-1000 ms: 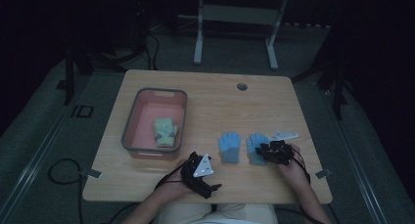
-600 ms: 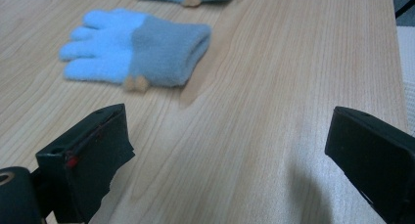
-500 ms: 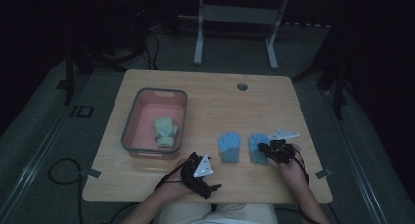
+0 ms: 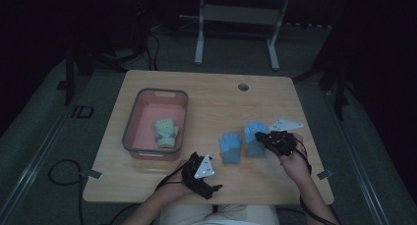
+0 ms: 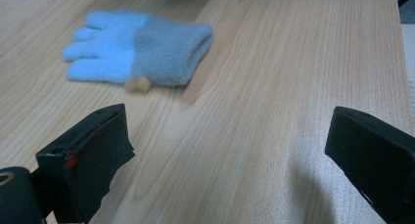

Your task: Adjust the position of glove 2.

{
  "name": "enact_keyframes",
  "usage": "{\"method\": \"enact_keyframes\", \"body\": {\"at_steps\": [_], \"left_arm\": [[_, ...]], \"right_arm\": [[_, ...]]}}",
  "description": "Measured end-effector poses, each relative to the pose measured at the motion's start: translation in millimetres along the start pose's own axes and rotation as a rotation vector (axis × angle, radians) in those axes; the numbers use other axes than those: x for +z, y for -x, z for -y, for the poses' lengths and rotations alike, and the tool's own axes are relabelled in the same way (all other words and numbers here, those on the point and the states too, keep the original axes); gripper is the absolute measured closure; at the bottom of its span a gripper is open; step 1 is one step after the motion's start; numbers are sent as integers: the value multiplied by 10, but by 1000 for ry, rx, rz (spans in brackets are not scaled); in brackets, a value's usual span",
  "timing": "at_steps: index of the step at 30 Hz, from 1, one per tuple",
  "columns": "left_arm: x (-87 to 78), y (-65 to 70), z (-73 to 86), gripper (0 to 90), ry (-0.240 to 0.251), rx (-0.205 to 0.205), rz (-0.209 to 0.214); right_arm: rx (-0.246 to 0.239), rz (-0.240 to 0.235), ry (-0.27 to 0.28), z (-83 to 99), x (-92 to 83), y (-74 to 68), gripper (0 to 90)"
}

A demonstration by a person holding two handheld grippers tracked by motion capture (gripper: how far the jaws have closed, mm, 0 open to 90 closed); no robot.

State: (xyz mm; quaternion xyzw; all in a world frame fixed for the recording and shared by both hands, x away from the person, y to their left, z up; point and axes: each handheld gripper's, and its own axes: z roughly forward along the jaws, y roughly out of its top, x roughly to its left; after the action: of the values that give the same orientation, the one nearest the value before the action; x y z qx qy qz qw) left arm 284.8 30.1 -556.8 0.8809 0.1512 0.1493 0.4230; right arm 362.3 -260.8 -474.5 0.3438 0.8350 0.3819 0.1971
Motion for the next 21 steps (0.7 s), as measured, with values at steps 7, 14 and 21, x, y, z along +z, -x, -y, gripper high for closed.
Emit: {"method": "enact_keyframes", "body": {"at_steps": [7,14,21], "left_arm": [[-2,1,-1,27,2,-5,4],[-1,-2,0,27,-1,-4,8],[-2,0,-1,28,0,-4,9]], "right_arm": [[-37,-66,19,-197,66,-207,868],[-27,-112,9,-220,212,-349,868],[-34,-131,-25,-195,426,-474,867]]}}
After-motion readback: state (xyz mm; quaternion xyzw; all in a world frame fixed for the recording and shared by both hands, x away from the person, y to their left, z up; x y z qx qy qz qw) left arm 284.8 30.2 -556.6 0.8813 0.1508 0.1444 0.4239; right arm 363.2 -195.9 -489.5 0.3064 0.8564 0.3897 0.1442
